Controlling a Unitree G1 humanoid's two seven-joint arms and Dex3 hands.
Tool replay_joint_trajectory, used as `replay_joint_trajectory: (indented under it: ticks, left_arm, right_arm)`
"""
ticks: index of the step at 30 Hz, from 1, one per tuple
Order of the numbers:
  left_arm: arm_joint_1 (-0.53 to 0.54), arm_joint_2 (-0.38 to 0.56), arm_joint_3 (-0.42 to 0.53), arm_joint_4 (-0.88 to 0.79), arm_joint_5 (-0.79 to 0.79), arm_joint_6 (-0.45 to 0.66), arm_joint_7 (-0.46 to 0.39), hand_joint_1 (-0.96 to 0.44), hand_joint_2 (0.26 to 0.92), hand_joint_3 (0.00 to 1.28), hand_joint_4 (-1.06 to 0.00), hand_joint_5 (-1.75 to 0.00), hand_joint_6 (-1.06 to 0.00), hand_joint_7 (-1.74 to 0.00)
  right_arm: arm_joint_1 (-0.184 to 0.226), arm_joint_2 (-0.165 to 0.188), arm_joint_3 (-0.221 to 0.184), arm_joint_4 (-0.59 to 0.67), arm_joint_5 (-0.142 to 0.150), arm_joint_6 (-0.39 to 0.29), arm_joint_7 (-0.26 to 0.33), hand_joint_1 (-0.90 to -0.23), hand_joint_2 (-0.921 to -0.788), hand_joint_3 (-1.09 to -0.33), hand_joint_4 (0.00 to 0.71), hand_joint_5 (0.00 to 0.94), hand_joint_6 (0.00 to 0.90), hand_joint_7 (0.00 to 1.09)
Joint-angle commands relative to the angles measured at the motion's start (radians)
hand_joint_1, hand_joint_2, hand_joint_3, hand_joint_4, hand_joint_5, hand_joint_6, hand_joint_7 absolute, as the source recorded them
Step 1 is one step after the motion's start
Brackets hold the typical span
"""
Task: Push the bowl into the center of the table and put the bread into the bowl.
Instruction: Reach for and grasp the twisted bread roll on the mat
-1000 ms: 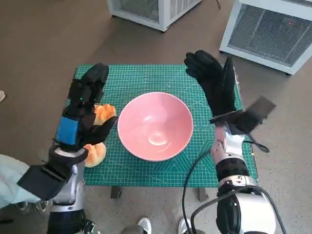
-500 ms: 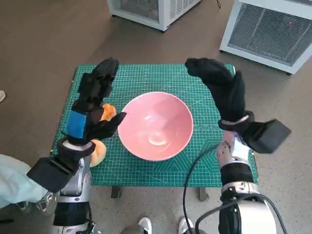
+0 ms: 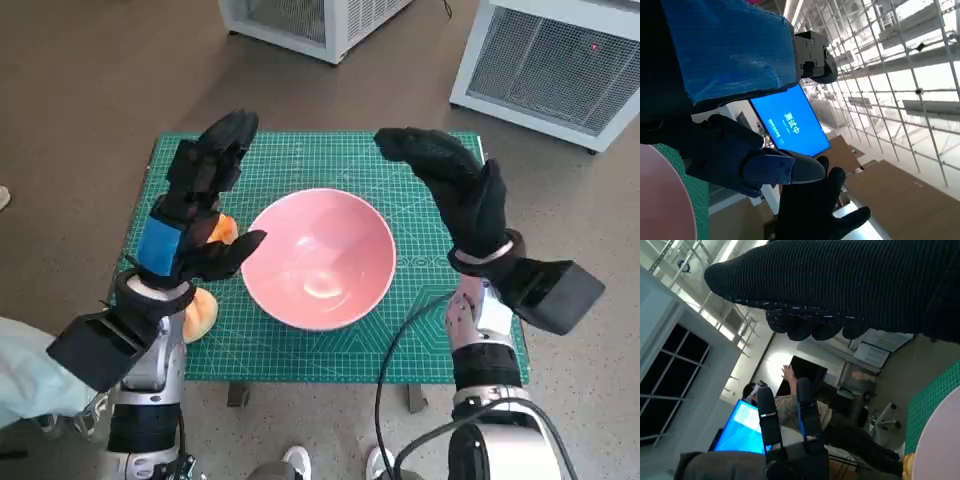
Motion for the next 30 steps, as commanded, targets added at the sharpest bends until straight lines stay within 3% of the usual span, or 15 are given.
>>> replay_joint_trajectory:
  ticks: [1,6,9,12,15,18,30]
  left_arm:
    - [-0.031,0.057,0.035,0.045,0.000,-0.030,-0.017,-0.60,0.921,0.25,-0.19,0.00,-0.06,-0.49]
    - [-0.036,0.063,0.034,0.058,-0.001,-0.041,-0.019,-0.59,0.921,0.24,-0.19,0.00,-0.06,-0.48]
    - [-0.038,0.284,0.044,0.038,0.339,0.164,0.081,-0.50,0.899,0.14,-0.19,0.00,-0.07,-0.46]
    - [-0.054,0.372,0.015,0.010,0.480,0.384,0.074,-0.35,0.844,0.05,-0.19,0.00,-0.11,-0.34]
    - [-0.083,0.405,-0.017,0.034,0.543,0.512,0.050,-0.16,0.789,0.01,-0.13,0.00,-0.16,-0.19]
    - [-0.109,0.425,-0.051,0.069,0.592,0.589,0.030,-0.07,0.767,0.01,-0.08,0.00,-0.18,-0.13]
    - [-0.189,0.459,-0.183,0.166,0.704,0.774,-0.052,0.10,0.756,0.00,-0.04,-0.01,-0.18,-0.04]
  right_arm:
    - [0.025,-0.001,0.008,0.002,0.010,0.012,-0.006,-0.706,-0.921,-0.740,0.195,0.000,-0.001,0.62]
    - [0.025,-0.002,0.010,0.002,0.011,0.012,-0.007,-0.707,-0.921,-0.739,0.195,0.000,-0.001,0.62]
    - [0.018,0.008,0.011,0.022,0.007,0.004,-0.016,-0.708,-0.921,-0.739,0.195,0.000,-0.001,0.62]
    - [0.017,0.015,0.011,0.029,0.006,-0.001,-0.020,-0.710,-0.921,-0.736,0.196,0.001,-0.001,0.62]
    - [0.016,0.018,0.010,0.036,0.007,-0.004,-0.021,-0.712,-0.921,-0.735,0.195,0.000,-0.001,0.61]
    - [0.014,0.019,0.008,0.042,0.008,-0.007,-0.022,-0.712,-0.921,-0.734,0.194,0.000,-0.001,0.61]
    - [0.006,0.022,0.004,0.060,0.018,-0.012,-0.025,-0.706,-0.921,-0.736,0.192,0.000,-0.001,0.60]
